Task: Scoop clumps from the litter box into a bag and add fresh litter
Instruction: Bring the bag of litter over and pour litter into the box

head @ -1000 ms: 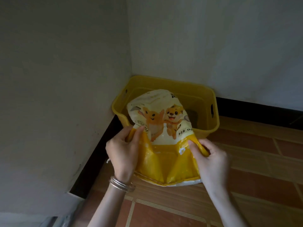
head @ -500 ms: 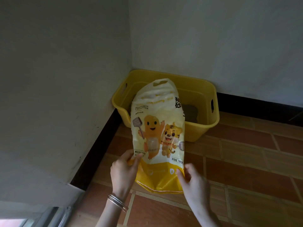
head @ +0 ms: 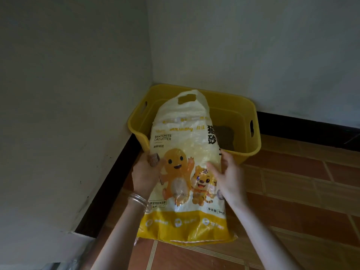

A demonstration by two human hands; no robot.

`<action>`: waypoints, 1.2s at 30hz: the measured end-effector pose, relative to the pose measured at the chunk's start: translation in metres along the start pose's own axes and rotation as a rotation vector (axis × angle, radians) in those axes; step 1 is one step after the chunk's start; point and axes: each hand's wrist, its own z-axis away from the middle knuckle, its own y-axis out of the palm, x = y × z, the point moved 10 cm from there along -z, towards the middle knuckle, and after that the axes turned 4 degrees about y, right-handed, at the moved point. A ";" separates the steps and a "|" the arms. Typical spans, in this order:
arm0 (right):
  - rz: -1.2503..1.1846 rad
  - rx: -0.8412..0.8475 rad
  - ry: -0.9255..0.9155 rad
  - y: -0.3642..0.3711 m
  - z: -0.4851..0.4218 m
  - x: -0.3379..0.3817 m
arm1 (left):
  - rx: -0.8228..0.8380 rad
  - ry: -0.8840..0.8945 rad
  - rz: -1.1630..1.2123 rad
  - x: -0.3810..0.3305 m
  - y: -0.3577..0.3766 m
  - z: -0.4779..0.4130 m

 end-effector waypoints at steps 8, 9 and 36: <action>-0.161 -0.176 0.035 -0.009 -0.051 0.011 | -0.190 -0.044 0.117 -0.012 -0.014 -0.037; -0.171 -0.211 0.036 -0.013 -0.052 0.010 | -0.204 -0.038 0.133 -0.014 -0.017 -0.039; -0.499 -0.090 -0.044 -0.035 -0.031 0.028 | -0.161 0.052 0.350 -0.039 -0.026 -0.024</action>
